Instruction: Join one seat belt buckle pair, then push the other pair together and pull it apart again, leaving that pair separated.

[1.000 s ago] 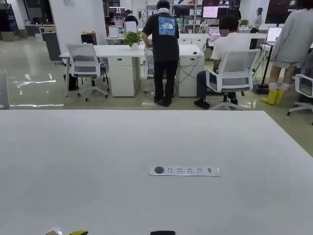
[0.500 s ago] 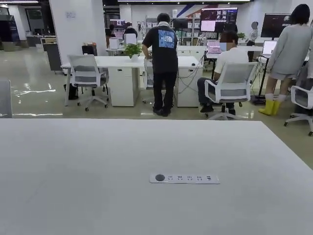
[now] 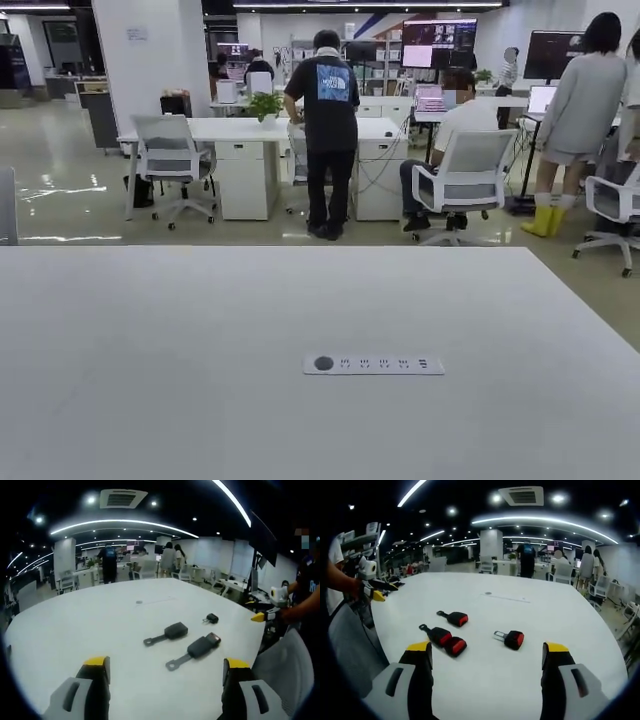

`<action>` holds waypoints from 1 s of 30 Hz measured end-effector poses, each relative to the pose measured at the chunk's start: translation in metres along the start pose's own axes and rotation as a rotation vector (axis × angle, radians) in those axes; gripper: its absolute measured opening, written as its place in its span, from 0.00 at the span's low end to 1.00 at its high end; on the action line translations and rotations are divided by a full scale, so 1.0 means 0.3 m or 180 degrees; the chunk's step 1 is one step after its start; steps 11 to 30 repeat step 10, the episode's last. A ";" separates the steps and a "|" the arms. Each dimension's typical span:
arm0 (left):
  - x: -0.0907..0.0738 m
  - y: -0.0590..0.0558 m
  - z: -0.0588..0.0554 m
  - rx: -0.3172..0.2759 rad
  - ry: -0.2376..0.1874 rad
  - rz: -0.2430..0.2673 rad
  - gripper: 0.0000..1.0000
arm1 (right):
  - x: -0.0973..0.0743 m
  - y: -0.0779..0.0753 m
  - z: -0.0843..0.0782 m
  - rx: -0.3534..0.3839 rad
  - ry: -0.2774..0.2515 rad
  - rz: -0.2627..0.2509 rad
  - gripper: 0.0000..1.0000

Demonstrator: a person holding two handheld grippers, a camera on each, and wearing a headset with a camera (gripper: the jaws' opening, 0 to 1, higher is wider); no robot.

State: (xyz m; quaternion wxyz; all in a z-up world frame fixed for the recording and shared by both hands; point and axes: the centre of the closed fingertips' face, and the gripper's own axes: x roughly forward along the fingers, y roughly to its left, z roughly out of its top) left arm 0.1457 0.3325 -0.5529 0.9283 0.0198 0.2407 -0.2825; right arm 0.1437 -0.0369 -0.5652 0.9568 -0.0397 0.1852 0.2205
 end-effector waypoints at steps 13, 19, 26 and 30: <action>0.000 -0.018 0.010 0.0026 -0.0005 -0.0016 0.96 | 0.001 -0.005 -0.007 0.0006 0.0011 -0.0012 0.91; 0.000 -0.018 0.010 0.0026 -0.0005 -0.0016 0.96 | 0.001 -0.005 -0.007 0.0006 0.0011 -0.0012 0.91; 0.000 -0.018 0.010 0.0026 -0.0005 -0.0016 0.96 | 0.001 -0.005 -0.007 0.0006 0.0011 -0.0012 0.91; 0.000 -0.018 0.010 0.0026 -0.0005 -0.0016 0.96 | 0.001 -0.005 -0.007 0.0006 0.0011 -0.0012 0.91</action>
